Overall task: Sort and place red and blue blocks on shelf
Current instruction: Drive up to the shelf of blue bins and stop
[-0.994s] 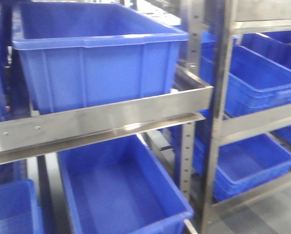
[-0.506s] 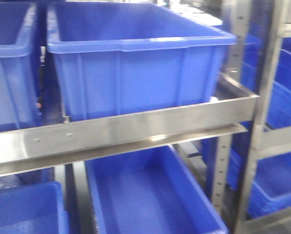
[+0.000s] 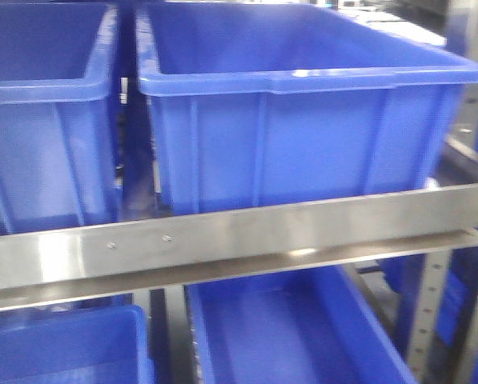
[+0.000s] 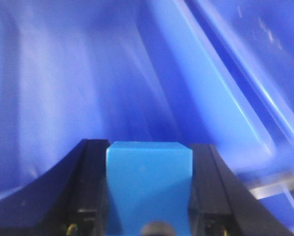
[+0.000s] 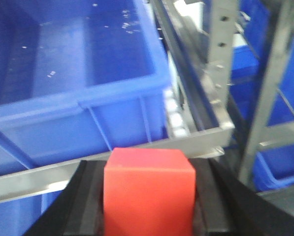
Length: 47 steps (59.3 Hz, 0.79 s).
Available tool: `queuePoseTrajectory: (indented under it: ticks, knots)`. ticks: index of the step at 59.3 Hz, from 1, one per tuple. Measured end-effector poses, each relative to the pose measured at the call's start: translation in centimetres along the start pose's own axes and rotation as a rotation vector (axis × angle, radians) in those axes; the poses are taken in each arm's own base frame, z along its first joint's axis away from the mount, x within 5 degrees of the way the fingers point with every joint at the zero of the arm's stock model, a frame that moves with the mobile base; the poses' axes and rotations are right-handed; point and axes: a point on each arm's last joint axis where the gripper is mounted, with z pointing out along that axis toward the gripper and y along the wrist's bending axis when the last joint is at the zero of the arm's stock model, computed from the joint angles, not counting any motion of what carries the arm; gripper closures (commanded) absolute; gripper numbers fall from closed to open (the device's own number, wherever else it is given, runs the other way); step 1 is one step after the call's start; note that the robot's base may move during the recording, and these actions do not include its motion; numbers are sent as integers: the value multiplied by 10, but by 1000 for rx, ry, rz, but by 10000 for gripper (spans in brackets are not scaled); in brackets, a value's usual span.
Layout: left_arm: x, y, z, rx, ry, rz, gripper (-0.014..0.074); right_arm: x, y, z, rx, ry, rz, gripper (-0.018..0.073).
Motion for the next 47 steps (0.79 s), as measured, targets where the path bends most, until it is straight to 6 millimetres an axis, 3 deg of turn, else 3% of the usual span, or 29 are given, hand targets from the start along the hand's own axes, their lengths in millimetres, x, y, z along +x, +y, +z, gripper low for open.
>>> queuePoseTrajectory:
  ticks: [47]
  knots:
    - [6,2,0,-19,67,0,474,0,0,0,0,0,0,501]
